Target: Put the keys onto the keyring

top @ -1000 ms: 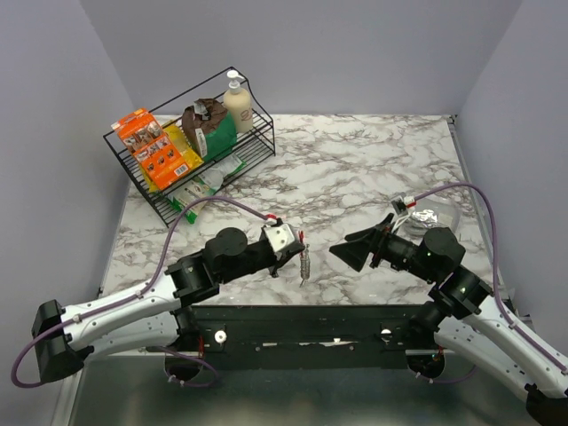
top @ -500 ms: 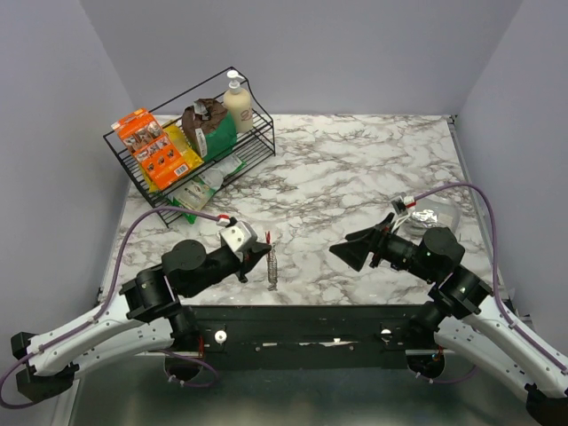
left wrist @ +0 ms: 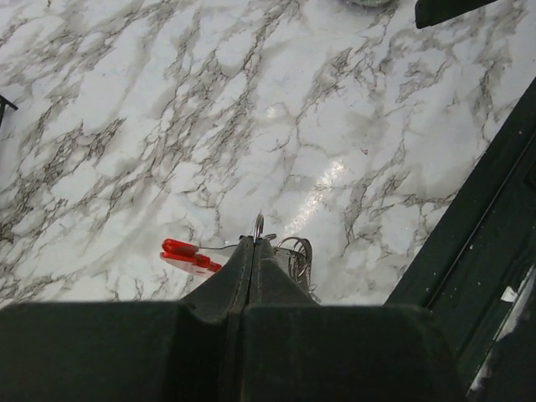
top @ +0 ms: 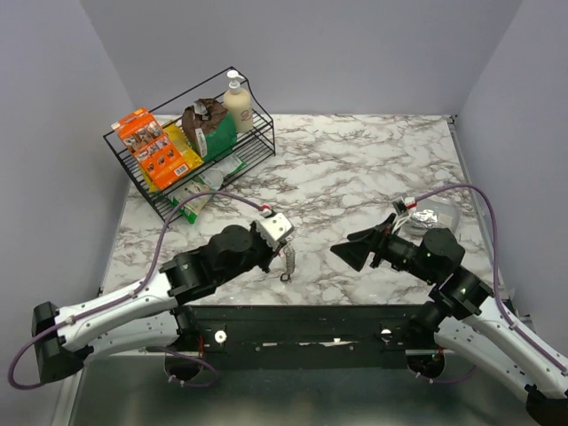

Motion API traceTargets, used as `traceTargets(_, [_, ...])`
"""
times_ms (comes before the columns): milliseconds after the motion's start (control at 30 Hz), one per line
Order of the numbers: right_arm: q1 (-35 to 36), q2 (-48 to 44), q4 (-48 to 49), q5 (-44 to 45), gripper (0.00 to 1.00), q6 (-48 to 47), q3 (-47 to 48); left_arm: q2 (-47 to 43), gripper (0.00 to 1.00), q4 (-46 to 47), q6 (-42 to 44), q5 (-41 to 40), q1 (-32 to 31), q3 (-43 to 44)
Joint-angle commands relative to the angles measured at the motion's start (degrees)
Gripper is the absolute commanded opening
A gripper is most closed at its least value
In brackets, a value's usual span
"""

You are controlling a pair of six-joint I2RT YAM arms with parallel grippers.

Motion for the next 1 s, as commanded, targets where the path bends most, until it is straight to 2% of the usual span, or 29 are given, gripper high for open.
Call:
traceTargets(0, [-0.2,-2.0,-2.3,2.3,1.0,-1.3,-0.4,10.4,0.0,11.5,3.6,1.7,-0.1,6.0])
traceTargets(200, [-0.2,-4.6,-4.8,6.8,1.0,-1.4,1.0,24.7,0.0,21.5,5.9,0.5,0.5,14.7])
traceTargets(467, [-0.2,-11.0,-8.1,13.3,1.0,-1.2,1.2,36.8,0.0,33.7,7.0,-0.6,1.6,19.5])
traceTargets(633, [-0.2,-12.8,-9.3,13.9,1.0,-1.1,-0.4,41.9,0.0,41.8,4.1,0.7,1.6,13.6])
traceTargets(800, [-0.3,-12.2,-9.8,13.0,1.0,-1.3,-1.1,44.5,0.0,52.3,-4.9,3.9,1.6,2.5])
traceTargets(967, [-0.2,-12.5,-9.8,12.6,1.0,-1.4,-1.3,43.0,0.0,55.0,-10.8,5.5,0.6,-4.2])
